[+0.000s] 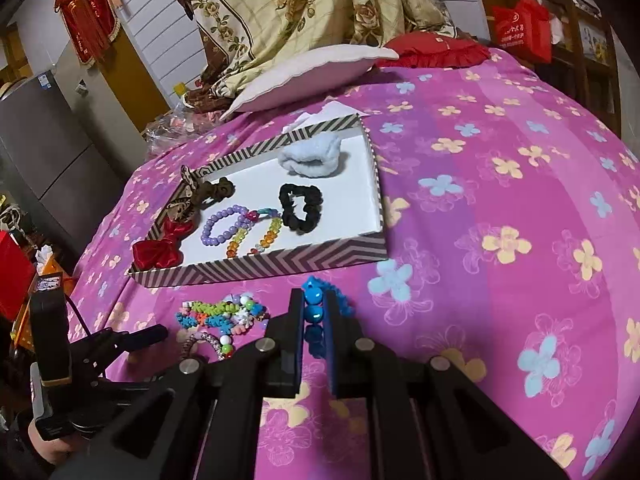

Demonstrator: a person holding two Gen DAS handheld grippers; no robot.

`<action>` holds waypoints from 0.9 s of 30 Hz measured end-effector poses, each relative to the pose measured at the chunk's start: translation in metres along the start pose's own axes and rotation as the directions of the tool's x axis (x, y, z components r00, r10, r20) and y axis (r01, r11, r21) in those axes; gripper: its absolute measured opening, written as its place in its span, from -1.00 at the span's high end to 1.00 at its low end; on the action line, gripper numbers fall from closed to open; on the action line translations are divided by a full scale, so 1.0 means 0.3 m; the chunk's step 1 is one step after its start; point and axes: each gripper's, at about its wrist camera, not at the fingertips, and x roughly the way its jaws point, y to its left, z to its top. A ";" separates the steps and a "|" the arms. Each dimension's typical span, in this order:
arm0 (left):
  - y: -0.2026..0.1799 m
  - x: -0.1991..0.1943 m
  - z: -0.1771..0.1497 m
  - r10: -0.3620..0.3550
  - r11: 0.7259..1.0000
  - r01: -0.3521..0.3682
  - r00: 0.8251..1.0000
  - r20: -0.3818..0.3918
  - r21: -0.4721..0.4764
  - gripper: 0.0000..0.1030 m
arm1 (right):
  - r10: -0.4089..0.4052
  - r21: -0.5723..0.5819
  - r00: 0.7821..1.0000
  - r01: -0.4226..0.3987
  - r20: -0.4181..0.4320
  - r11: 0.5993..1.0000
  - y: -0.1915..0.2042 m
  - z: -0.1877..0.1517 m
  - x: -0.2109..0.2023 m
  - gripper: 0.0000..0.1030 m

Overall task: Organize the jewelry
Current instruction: 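Grasp the blue bead bracelet with the right gripper while the left approaches the grey rope bracelet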

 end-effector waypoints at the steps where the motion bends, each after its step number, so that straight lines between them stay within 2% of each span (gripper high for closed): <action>1: 0.007 0.000 -0.003 0.001 1.000 -0.001 1.000 -0.003 -0.002 -0.29 | 0.000 0.000 1.000 0.000 -0.001 1.000 0.001 -0.001 -0.001 0.83; 4: 0.039 0.010 -0.011 0.005 1.000 -0.005 1.000 -0.029 -0.029 -0.60 | -0.002 -0.003 1.000 0.002 0.003 1.000 0.003 -0.002 -0.001 0.83; 7: 0.042 0.005 -0.020 0.000 1.000 -0.001 1.000 -0.031 -0.016 -0.58 | -0.003 -0.002 1.000 0.003 0.004 1.000 0.004 -0.003 -0.002 0.83; 9: 0.044 -0.002 -0.026 0.001 1.000 -0.001 1.000 -0.019 -0.007 -0.44 | -0.004 -0.002 1.000 0.004 0.005 1.000 0.008 -0.002 0.001 0.83; 11: 0.051 -0.020 -0.025 -0.002 1.000 0.002 1.000 0.001 -0.007 0.32 | -0.003 -0.005 1.000 0.003 0.004 1.000 0.010 -0.002 0.002 0.83; 13: 0.063 -0.029 -0.025 -0.003 1.000 0.003 1.000 0.001 -0.012 0.60 | -0.007 -0.013 1.000 0.007 0.004 1.000 0.018 -0.002 0.004 0.83; 15: 0.067 -0.030 -0.025 -0.008 1.000 0.008 1.000 -0.001 -0.006 0.75 | -0.005 -0.014 1.000 0.005 0.003 1.000 0.021 -0.003 0.006 0.83; 16: 0.067 -0.032 -0.027 -0.015 1.000 0.015 1.000 -0.002 0.002 0.95 | -0.007 -0.015 1.000 0.007 0.001 1.000 0.023 -0.004 0.008 0.83; 22: 0.110 -0.073 -0.018 -0.094 0.994 0.097 0.994 0.053 -0.045 1.00 | -0.002 -0.011 1.000 0.003 0.016 1.000 0.021 -0.002 -0.002 0.83; 27: 0.114 -0.088 -0.008 -0.107 0.992 0.112 0.992 0.073 -0.058 1.00 | 0.002 -0.016 1.000 -0.002 0.019 1.000 0.029 -0.001 -0.004 0.83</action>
